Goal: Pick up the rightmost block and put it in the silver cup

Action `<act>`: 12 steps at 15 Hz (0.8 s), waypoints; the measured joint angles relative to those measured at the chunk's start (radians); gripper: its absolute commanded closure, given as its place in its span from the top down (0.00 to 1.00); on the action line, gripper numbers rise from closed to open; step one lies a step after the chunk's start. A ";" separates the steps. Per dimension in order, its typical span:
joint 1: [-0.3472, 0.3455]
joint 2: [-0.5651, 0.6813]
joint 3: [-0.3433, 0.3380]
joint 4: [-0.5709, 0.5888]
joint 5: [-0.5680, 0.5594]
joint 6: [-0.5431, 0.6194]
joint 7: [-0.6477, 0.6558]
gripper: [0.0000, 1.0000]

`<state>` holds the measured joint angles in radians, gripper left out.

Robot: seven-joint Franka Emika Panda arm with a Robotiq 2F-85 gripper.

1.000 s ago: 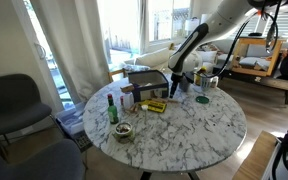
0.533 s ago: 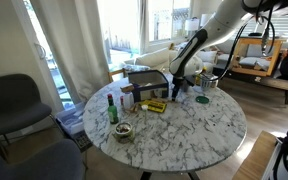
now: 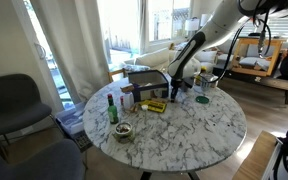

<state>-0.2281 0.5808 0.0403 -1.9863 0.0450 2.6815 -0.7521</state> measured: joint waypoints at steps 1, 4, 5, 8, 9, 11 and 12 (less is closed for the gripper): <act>0.001 0.000 0.000 0.001 -0.002 0.001 0.004 0.07; 0.001 -0.017 -0.011 -0.003 -0.035 0.006 0.007 0.07; -0.004 -0.034 -0.013 -0.013 -0.043 0.002 0.000 0.07; -0.061 -0.142 0.011 -0.091 -0.040 -0.041 -0.111 0.07; -0.079 -0.193 0.015 -0.129 -0.036 -0.050 -0.152 0.07; -0.101 -0.301 0.013 -0.207 -0.018 -0.053 -0.223 0.07; -0.099 -0.354 -0.001 -0.241 -0.025 -0.051 -0.226 0.07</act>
<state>-0.3268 0.2267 0.0396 -2.2269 0.0201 2.6300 -0.9780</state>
